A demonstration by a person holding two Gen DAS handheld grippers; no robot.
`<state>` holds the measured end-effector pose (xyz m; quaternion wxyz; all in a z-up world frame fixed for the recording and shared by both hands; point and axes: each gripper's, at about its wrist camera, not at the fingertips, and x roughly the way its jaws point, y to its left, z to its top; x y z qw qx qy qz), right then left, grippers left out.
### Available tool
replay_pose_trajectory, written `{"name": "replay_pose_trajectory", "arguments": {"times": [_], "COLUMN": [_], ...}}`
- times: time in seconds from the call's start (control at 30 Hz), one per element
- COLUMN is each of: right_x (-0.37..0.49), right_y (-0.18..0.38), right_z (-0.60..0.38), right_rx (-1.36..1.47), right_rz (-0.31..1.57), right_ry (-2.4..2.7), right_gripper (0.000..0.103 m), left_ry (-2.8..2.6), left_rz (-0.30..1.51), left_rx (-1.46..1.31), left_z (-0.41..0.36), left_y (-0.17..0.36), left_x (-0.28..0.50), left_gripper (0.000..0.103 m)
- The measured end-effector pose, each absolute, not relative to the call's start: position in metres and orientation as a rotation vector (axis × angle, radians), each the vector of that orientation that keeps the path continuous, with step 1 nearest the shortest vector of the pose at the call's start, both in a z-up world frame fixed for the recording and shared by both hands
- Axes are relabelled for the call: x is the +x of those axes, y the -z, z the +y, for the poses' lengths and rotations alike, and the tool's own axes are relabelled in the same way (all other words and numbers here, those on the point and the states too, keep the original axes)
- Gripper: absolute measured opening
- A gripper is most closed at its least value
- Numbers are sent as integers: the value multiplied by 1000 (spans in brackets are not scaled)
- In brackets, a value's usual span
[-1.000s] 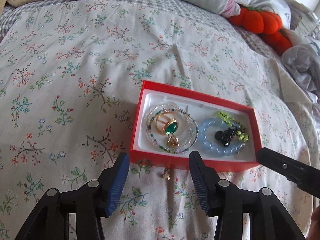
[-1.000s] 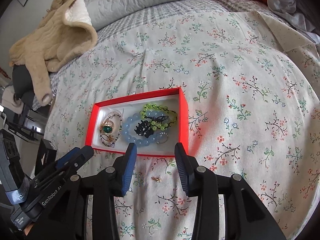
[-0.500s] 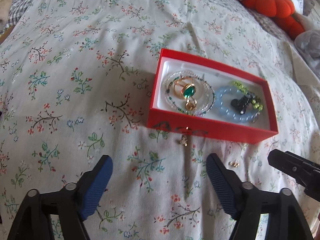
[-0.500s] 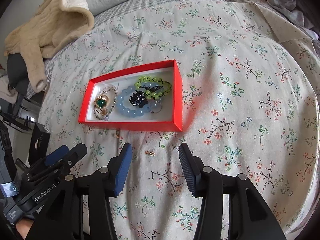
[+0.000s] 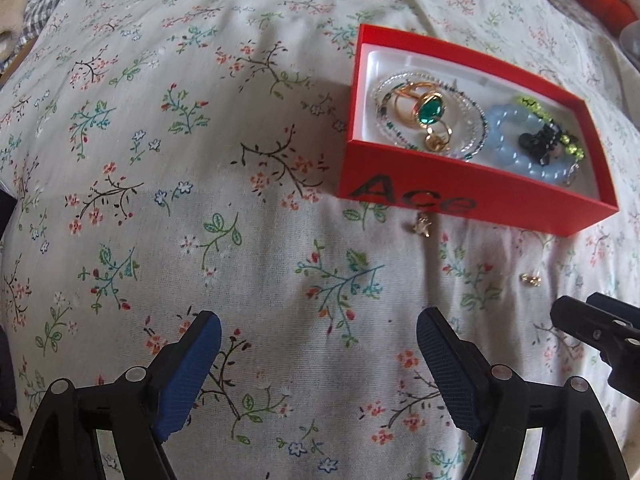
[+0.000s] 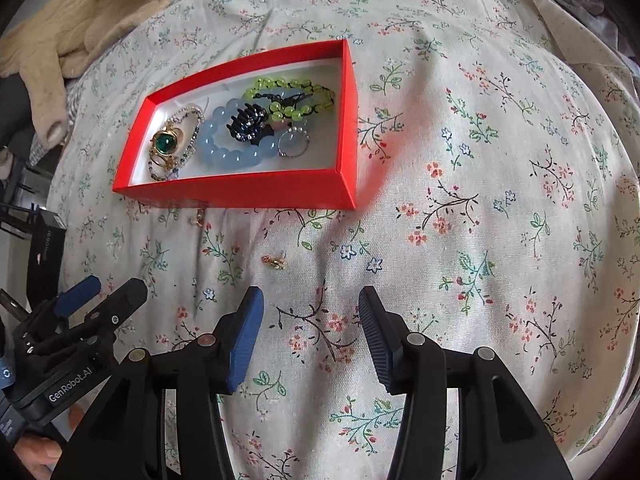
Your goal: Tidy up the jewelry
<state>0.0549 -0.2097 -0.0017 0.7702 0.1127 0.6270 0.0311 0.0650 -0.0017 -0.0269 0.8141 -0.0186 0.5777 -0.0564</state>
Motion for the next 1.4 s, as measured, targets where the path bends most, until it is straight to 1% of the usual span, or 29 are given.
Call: {"name": "replay_pose_trajectory", "arguments": {"times": [0.37,0.47,0.53,0.67,0.83,0.87,0.93,1.0,1.03,1.2,1.27,1.3,1.37,1.4], "right_x": [68,72,74,81,90,91,95,95,96,94,91,90,87,86], "right_y": [20,21,21,23,24,24,25,25,25,22,20,18,16,15], "right_z": [-190,-189,-188,-183,-175,-175,-170,-169,-169,-175,-181,-185,-190,-194], "right_rx": [219,216,212,189,164,159,146,142,142,154,158,162,173,178], "right_rz": [1402,1391,1383,1375,1366,1367,1367,1366,1365,1355,1350,1347,1341,1338], "right_ry": [-113,-103,-102,-110,-120,-123,-121,-123,-123,-130,-130,-130,-130,-130], "right_gripper": [52,50,42,37,23,22,15,14,11,11,11,11,11,11], "left_ry": [128,126,121,116,113,111,111,112,112,137,153,163,185,199], "left_rz": [1246,1247,1252,1244,1236,1237,1238,1234,1229,1210,1207,1207,1211,1215], "left_rx": [-42,-47,-52,-63,-72,-75,-81,-94,-103,-183,-211,-221,-240,-251], "left_z": [1,4,7,9,10,10,11,11,11,9,6,4,-1,-4], "left_y": [34,35,37,37,36,36,36,35,35,31,31,31,33,34], "left_x": [75,79,81,84,85,86,86,87,89,90,92,92,94,96], "left_gripper": [84,84,84,84,84,84,84,84,84,84,82,79,69,61]}}
